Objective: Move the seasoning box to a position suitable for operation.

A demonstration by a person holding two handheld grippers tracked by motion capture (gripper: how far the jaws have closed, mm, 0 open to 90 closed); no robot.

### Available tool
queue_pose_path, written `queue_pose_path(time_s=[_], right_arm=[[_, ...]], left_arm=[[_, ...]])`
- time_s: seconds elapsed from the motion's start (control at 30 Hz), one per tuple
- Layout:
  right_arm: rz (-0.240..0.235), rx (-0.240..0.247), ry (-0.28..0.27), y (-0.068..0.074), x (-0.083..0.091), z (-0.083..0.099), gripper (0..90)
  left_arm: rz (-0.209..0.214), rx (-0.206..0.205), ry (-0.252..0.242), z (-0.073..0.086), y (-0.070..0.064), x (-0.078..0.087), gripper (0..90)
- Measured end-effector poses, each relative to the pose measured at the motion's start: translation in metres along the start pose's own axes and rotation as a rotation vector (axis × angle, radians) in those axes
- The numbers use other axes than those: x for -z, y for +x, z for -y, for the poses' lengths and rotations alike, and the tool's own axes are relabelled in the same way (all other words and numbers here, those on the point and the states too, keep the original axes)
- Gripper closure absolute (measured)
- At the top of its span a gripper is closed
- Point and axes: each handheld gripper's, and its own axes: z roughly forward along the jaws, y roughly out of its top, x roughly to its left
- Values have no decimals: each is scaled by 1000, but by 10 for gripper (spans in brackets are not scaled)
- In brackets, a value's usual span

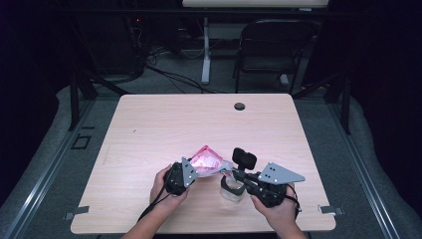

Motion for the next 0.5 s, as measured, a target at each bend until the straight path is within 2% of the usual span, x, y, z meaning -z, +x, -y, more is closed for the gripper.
queue_pose_path(time_s=[0.23,0.27,0.5], right_arm=[[9,1,7,-2,5,4,900],[8,-1,7,-2,5,5,900],[11,-12,3,-5,10,8,900]], left_arm=[[-40,-54,-17,-4,-3,-1,671],[-56,-74,-17,-6,-3,0,671],[-127,-141,-41,-14,-4,2,671]])
